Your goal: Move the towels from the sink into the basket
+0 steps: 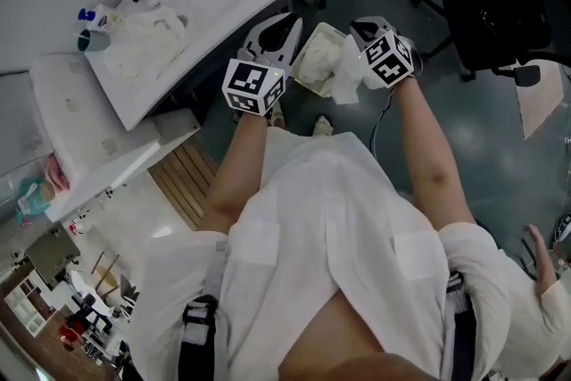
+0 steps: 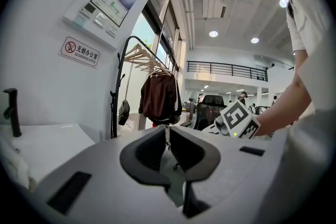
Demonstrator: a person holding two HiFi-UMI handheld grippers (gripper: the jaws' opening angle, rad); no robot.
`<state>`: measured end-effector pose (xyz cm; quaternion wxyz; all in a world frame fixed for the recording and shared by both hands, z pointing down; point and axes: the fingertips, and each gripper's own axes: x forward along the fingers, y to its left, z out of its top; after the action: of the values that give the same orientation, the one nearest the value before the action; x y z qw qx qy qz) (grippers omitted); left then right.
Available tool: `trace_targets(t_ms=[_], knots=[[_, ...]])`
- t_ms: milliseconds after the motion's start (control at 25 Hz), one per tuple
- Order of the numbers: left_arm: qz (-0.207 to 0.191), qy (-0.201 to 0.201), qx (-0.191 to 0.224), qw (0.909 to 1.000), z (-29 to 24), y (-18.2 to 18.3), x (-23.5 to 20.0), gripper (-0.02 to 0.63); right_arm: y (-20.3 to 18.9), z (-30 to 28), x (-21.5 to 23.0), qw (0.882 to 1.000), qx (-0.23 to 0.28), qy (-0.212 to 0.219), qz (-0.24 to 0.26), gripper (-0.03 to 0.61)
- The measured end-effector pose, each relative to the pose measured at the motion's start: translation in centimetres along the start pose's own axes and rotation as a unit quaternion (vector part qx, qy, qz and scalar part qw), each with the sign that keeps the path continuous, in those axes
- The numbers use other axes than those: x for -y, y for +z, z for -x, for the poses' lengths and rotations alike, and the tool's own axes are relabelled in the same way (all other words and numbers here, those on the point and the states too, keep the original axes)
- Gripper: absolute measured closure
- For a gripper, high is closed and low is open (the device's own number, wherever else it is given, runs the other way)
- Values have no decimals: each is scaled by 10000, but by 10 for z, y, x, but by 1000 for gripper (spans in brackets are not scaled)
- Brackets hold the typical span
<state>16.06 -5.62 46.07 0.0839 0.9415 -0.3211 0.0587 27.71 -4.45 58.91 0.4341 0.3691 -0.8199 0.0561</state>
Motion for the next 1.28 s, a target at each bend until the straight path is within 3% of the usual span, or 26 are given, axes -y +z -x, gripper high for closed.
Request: trace_targets(t_ms=[360, 560, 960, 1080, 1280], knots=[[96, -3, 17, 10000, -5, -3, -8, 581, 25, 10, 24, 9978, 518, -189, -369, 552], [100, -41, 24, 9999, -10, -2, -8, 581, 32, 25, 35, 9906, 1043, -400, -785, 552], [60, -53, 91, 9999, -10, 6, -10, 581, 44, 49, 38, 9815, 1462, -616, -1069, 552], [30, -19, 131, 9999, -9, 10, -10, 581, 54, 62, 42, 9702, 1982, -677, -1216, 552], [8, 128, 203, 9997, 0, 17, -15, 581, 76, 88, 45, 9366, 3003, -648, -1684, 552]])
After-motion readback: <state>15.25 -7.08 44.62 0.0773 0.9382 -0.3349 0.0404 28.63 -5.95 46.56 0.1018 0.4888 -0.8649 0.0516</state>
